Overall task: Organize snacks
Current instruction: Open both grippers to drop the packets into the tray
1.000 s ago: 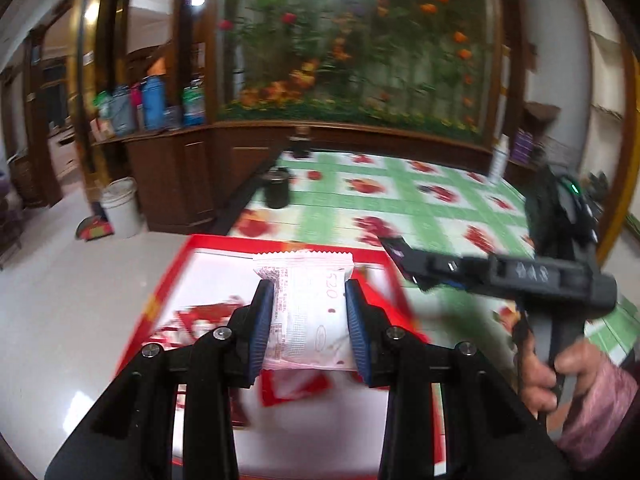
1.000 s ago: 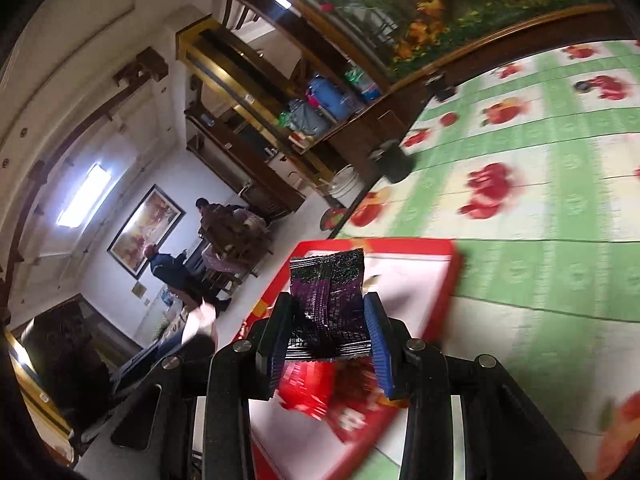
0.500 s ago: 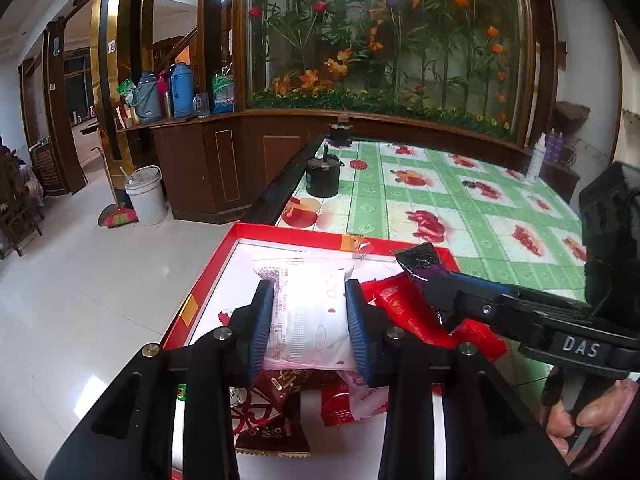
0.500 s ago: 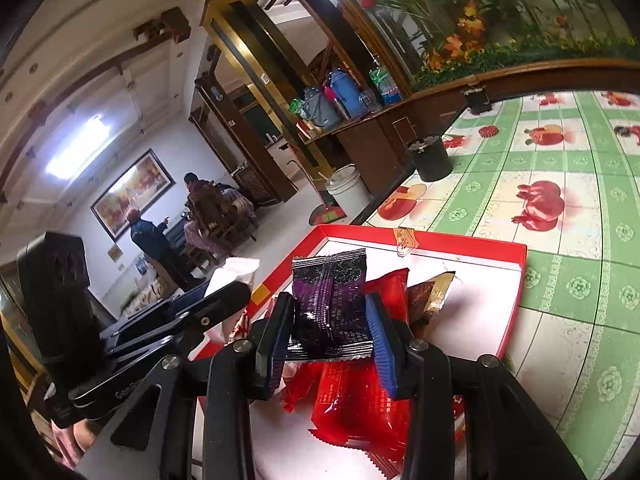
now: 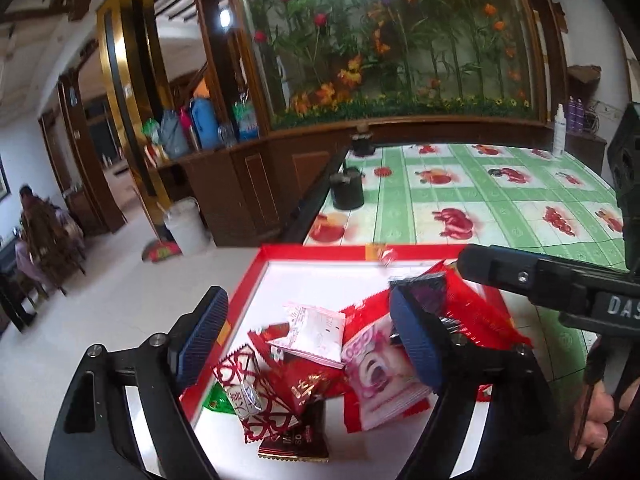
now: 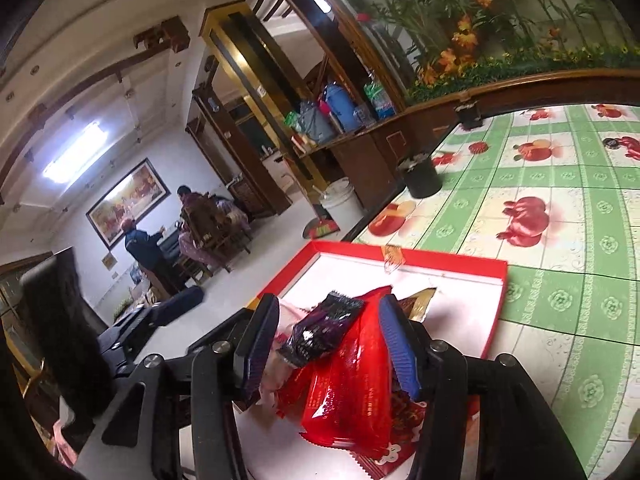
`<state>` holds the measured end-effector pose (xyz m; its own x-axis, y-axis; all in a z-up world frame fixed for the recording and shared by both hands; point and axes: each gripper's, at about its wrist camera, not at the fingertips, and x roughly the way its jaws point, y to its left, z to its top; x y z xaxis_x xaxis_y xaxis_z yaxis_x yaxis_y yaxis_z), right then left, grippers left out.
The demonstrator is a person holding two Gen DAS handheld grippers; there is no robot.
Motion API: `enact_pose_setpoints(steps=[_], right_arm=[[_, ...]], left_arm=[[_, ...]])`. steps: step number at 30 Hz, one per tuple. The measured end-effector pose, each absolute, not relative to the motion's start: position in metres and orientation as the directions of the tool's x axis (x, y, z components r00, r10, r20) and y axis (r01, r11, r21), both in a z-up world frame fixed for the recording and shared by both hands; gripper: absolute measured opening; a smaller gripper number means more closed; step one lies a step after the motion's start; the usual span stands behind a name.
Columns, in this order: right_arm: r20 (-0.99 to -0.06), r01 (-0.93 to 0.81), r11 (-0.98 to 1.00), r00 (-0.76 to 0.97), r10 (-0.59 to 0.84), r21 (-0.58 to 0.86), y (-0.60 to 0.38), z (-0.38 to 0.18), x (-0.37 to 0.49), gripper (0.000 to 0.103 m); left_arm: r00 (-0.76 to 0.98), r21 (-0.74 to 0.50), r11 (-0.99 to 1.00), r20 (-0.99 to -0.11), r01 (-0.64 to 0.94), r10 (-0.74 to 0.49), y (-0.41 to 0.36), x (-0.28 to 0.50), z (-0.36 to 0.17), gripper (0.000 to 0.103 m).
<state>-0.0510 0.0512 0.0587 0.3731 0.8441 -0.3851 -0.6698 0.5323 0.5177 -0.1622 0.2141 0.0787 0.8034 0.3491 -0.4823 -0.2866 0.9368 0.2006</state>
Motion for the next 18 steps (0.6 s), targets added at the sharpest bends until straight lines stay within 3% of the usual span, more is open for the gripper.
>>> enact_pose_setpoints(steps=[18], right_arm=[[-0.354, -0.598, 0.595, 0.48, 0.803, 0.537, -0.008, 0.069, -0.037, 0.073]], left_arm=[[0.785, 0.263, 0.919, -0.483, -0.294, 0.389, 0.173, -0.153, 0.096, 0.086]])
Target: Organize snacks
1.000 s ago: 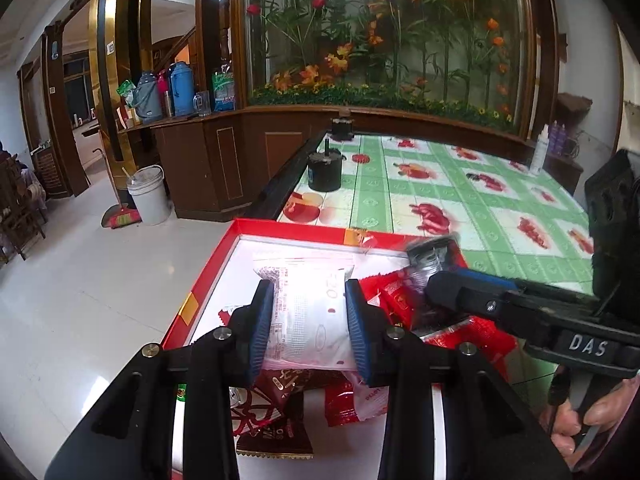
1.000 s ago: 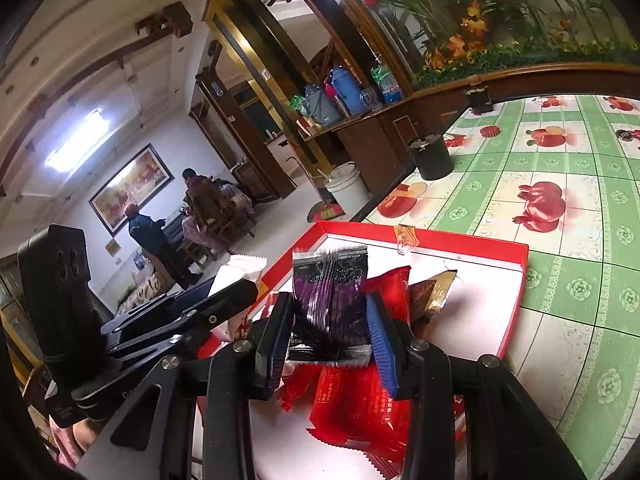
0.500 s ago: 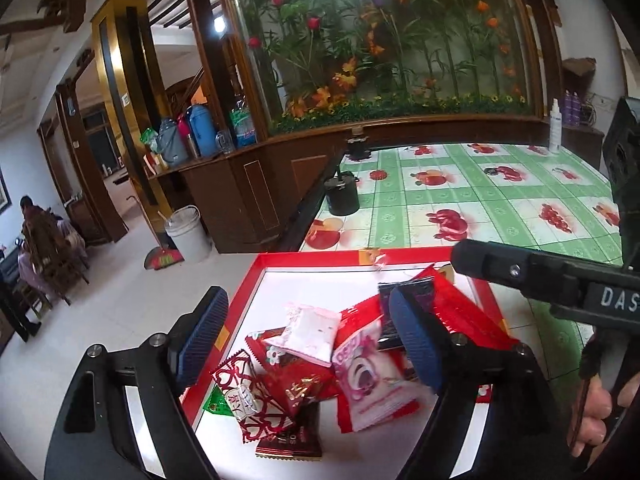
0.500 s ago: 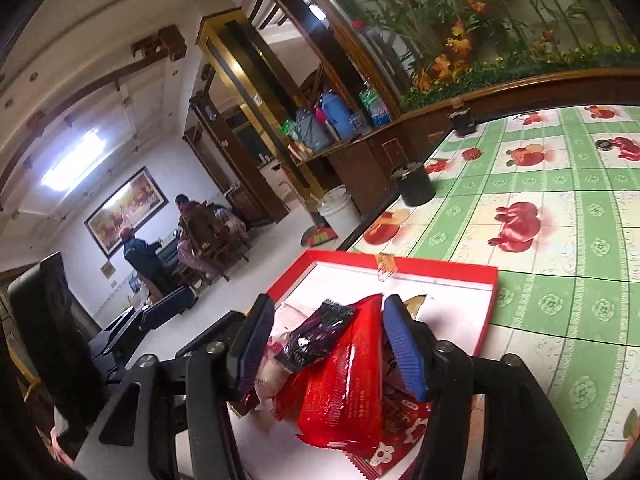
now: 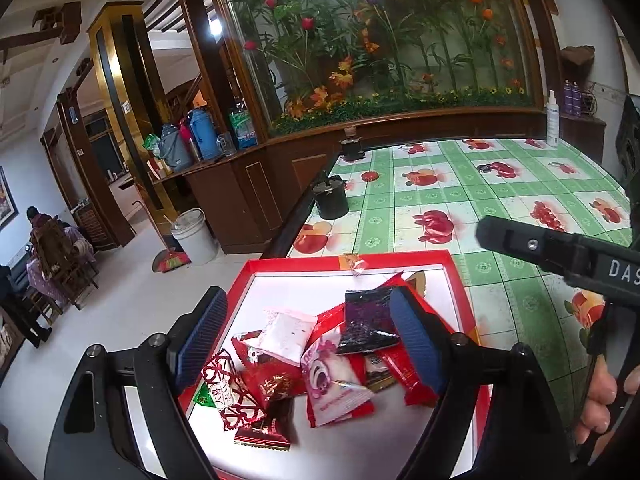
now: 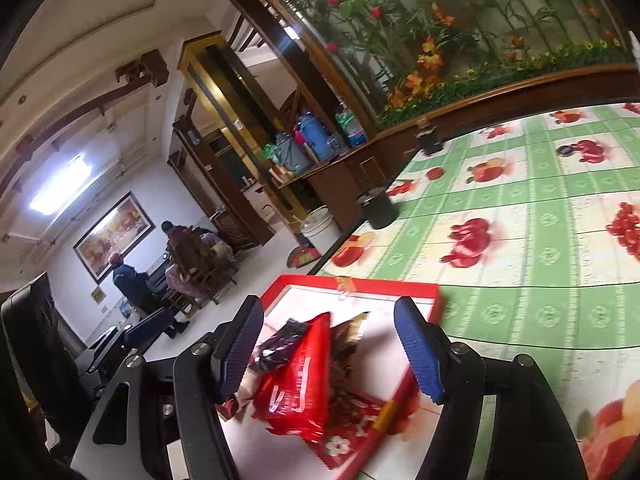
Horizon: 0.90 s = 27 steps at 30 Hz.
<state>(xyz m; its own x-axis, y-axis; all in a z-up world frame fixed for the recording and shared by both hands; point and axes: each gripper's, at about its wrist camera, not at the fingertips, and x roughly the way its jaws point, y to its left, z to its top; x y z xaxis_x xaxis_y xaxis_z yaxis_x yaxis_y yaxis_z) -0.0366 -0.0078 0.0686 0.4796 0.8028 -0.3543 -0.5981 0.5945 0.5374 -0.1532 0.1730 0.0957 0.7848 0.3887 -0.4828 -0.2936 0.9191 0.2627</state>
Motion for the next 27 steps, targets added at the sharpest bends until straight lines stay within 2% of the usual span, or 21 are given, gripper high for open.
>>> enact_pose_setpoints(steps=[7, 11, 20, 27], right_arm=[[-0.35, -0.603, 0.635, 0.532, 0.771, 0.483, -0.031, 0.074, -0.047, 0.081], [-0.352, -0.624, 0.639, 0.534, 0.769, 0.45, -0.032, 0.075, -0.056, 0.081], [-0.343, -0.712, 0.646, 0.555, 0.758, 0.275, -0.013, 0.08, -0.093, 0.085], [-0.366, -0.745, 0.644, 0.559, 0.744, 0.172, 0.003, 0.076, -0.109, 0.086]], left_arm=[[0.767, 0.243, 0.915, -0.499, -0.322, 0.403, 0.167, -0.152, 0.097, 0.087], [0.763, 0.211, 0.918, -0.511, -0.335, 0.396, 0.167, -0.155, 0.098, 0.087], [0.76, 0.158, 0.908, -0.502, -0.388, 0.412, 0.174, -0.181, 0.102, 0.087], [0.771, 0.154, 0.884, -0.438, -0.442, 0.462, 0.182, -0.203, 0.106, 0.087]])
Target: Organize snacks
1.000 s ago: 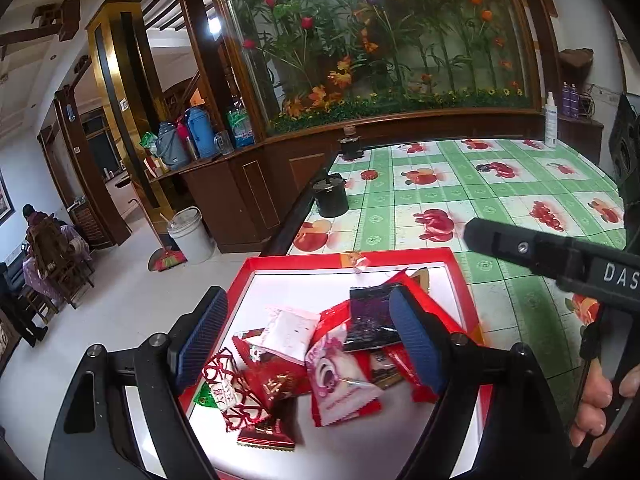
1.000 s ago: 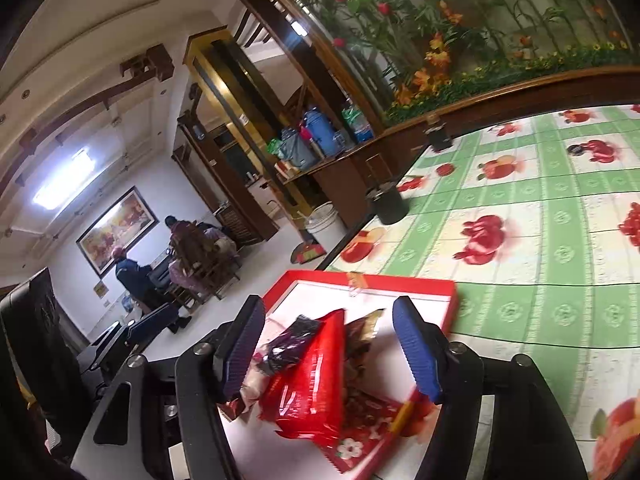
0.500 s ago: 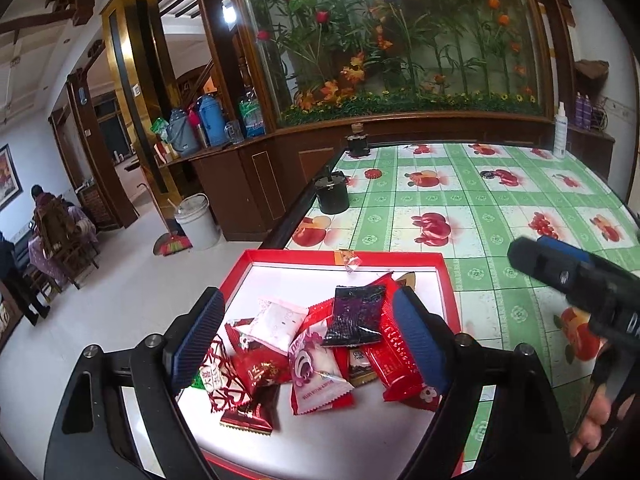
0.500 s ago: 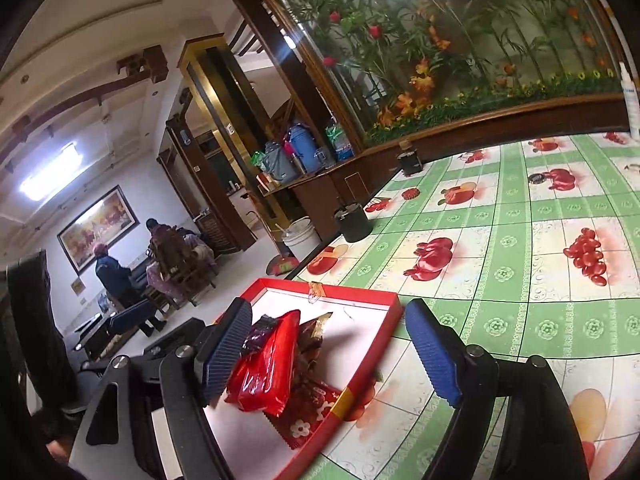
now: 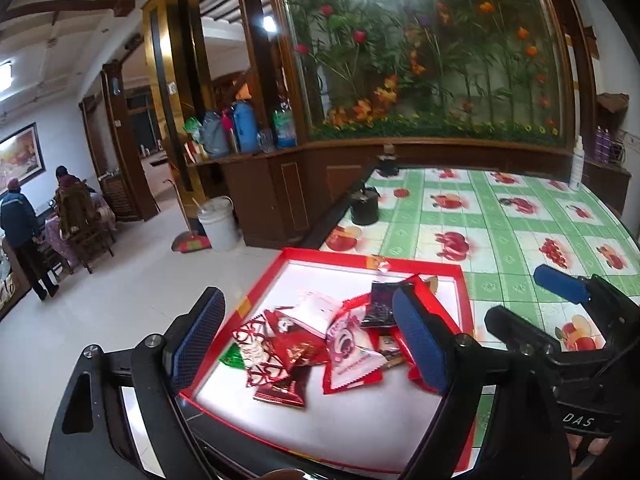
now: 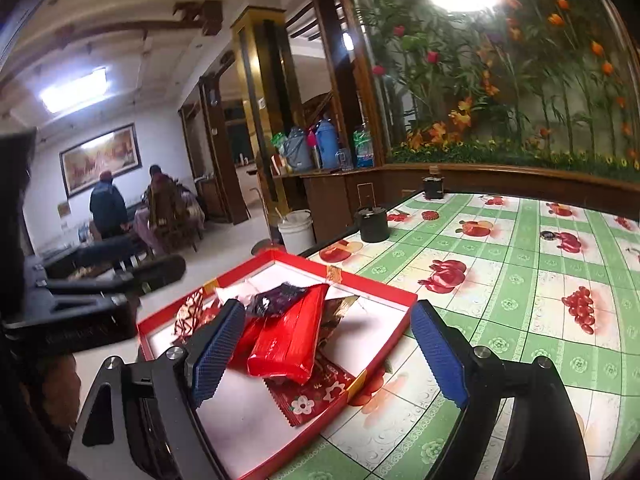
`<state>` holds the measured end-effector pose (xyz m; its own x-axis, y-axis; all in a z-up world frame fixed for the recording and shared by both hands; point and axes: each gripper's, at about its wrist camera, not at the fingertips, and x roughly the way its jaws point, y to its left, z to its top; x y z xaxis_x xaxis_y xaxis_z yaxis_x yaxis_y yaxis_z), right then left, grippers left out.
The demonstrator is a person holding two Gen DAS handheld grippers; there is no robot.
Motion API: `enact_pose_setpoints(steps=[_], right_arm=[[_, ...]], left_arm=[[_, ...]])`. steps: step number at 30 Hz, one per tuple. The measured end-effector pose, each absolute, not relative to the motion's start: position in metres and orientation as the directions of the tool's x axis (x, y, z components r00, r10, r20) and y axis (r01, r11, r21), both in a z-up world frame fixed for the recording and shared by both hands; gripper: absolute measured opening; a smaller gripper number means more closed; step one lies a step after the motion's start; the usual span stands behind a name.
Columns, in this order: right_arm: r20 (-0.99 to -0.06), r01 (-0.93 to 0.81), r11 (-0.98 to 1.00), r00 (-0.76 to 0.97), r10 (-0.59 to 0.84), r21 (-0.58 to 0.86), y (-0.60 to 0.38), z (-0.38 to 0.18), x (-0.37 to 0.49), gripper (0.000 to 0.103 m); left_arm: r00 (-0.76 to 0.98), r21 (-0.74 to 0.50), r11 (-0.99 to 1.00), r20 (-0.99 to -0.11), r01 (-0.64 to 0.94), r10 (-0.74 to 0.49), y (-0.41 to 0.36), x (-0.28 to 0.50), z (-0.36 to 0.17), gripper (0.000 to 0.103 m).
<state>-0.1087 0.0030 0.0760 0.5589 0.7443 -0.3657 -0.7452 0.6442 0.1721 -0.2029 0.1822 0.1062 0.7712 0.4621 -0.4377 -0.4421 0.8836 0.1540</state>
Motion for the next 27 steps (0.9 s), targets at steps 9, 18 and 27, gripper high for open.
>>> enact_pose_setpoints(steps=[9, 18, 27], right_arm=[[-0.369, -0.747, 0.641, 0.553, 0.747, 0.178, 0.0023, 0.0736, -0.107, 0.086], [-0.383, -0.757, 0.634, 0.545, 0.746, 0.158, 0.0068, 0.0718, -0.1087, 0.086], [-0.385, -0.759, 0.633, 0.544, 0.745, 0.153, 0.0072, 0.0713, -0.1096, 0.086]], left_arm=[[0.786, 0.12, 0.879, -0.405, -0.461, 0.468, 0.1865, -0.2103, 0.1082, 0.087], [0.778, 0.125, 0.877, -0.415, -0.465, 0.472, 0.1886, -0.2101, 0.1072, 0.087], [0.787, 0.098, 0.888, -0.426, -0.45, 0.446, 0.1901, -0.21, 0.1061, 0.087]])
